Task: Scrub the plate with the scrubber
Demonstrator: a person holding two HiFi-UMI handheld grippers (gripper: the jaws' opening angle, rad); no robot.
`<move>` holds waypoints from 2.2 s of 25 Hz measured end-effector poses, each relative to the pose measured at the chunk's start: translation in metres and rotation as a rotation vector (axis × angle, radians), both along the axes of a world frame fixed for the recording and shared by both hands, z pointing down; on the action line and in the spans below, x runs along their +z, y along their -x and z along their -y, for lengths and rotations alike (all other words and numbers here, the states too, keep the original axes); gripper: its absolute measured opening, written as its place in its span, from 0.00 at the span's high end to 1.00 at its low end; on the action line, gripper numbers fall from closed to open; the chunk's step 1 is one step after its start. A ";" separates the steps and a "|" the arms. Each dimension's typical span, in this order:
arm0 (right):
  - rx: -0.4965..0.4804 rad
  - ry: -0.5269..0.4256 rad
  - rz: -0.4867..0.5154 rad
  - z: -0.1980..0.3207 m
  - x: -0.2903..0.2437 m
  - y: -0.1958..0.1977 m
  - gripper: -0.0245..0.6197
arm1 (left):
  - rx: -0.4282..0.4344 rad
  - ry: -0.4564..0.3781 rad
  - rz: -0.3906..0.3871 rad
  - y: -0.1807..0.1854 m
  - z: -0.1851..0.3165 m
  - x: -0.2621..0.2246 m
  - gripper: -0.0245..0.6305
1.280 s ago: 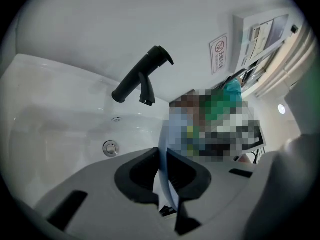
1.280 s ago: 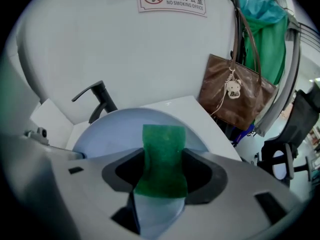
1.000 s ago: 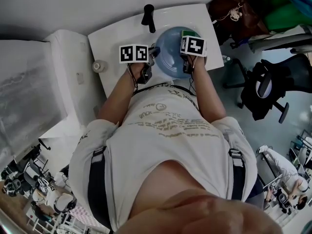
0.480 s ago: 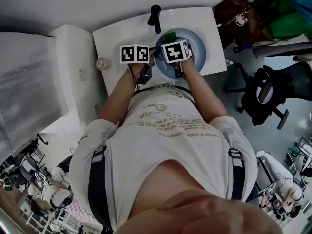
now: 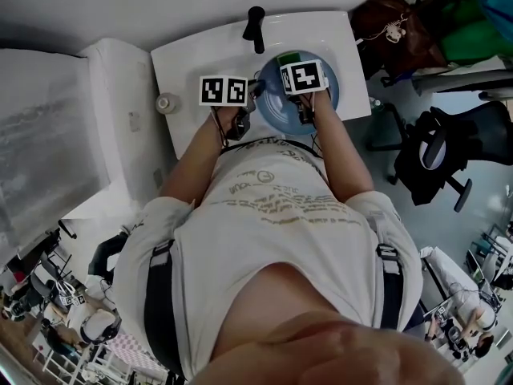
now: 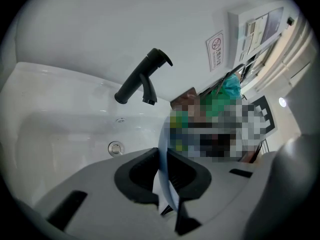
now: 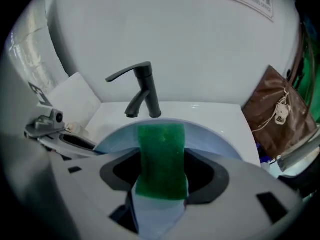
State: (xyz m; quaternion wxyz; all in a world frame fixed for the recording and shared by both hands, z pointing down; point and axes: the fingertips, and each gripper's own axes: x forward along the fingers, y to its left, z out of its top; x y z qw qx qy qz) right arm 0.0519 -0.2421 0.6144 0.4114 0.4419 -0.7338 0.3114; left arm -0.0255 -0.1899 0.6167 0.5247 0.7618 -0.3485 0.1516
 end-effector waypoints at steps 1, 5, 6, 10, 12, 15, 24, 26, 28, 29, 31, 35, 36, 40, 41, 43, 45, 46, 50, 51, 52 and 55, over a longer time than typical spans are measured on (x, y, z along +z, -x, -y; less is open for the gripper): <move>0.007 0.001 0.001 0.000 0.000 -0.005 0.55 | 0.004 -0.003 0.000 -0.001 -0.001 0.000 0.90; 0.051 0.007 0.018 0.001 0.000 -0.025 0.56 | 0.016 -0.001 -0.025 -0.006 -0.004 -0.001 0.90; 0.062 0.007 0.020 0.001 0.001 -0.029 0.56 | 0.016 0.005 -0.037 -0.007 -0.005 -0.001 0.90; 0.111 -0.009 -0.030 -0.001 -0.001 -0.052 0.55 | 0.000 0.019 -0.053 -0.008 -0.005 0.000 0.90; 0.121 -0.018 -0.057 -0.003 -0.002 -0.062 0.55 | -0.011 0.023 -0.058 -0.005 -0.005 0.000 0.90; 0.117 -0.017 -0.079 -0.009 0.001 -0.069 0.56 | -0.026 0.032 -0.064 -0.001 -0.005 0.002 0.90; 0.064 -0.038 -0.147 -0.027 0.005 -0.081 0.55 | -0.067 0.025 -0.050 0.004 -0.002 0.005 0.90; 0.051 -0.038 -0.182 -0.031 0.006 -0.085 0.56 | -0.091 0.023 -0.048 0.008 0.000 0.005 0.90; 0.040 -0.032 -0.219 -0.038 0.005 -0.089 0.56 | -0.120 0.019 -0.049 0.011 0.004 0.005 0.90; 0.031 -0.034 -0.228 -0.040 0.003 -0.089 0.56 | -0.133 0.014 -0.050 0.013 0.006 0.004 0.90; 0.030 -0.012 -0.250 -0.050 0.005 -0.091 0.56 | -0.152 0.001 -0.049 0.017 0.009 0.001 0.90; -0.037 -0.017 -0.211 -0.051 0.009 -0.077 0.56 | -0.164 -0.002 -0.047 0.019 0.011 0.003 0.90; -0.053 -0.002 -0.207 -0.054 0.012 -0.077 0.56 | -0.165 0.001 -0.047 0.018 0.011 0.004 0.89; -0.098 0.074 -0.217 -0.072 0.020 -0.077 0.56 | -0.178 0.012 -0.050 0.017 0.009 0.009 0.89; -0.121 0.068 -0.202 -0.071 0.020 -0.072 0.56 | -0.182 0.014 -0.050 0.018 0.009 0.009 0.89; -0.141 0.075 -0.180 -0.074 0.023 -0.065 0.56 | -0.193 0.019 -0.047 0.019 0.010 0.010 0.89; -0.130 0.129 -0.158 -0.085 0.031 -0.063 0.56 | -0.213 0.023 -0.043 0.022 0.012 0.012 0.89; -0.128 0.154 -0.143 -0.090 0.035 -0.061 0.56 | -0.226 0.023 -0.042 0.023 0.013 0.013 0.89; -0.181 0.193 -0.123 -0.104 0.040 -0.040 0.56 | -0.246 0.013 -0.031 0.021 0.016 0.011 0.89; -0.201 0.191 -0.126 -0.106 0.040 -0.035 0.56 | -0.244 0.008 -0.027 0.020 0.017 0.010 0.89; -0.228 0.183 -0.125 -0.106 0.039 -0.028 0.56 | -0.242 0.003 -0.023 0.020 0.018 0.010 0.89; -0.294 0.146 -0.103 -0.104 0.036 -0.010 0.56 | -0.239 0.002 -0.018 0.020 0.021 0.009 0.89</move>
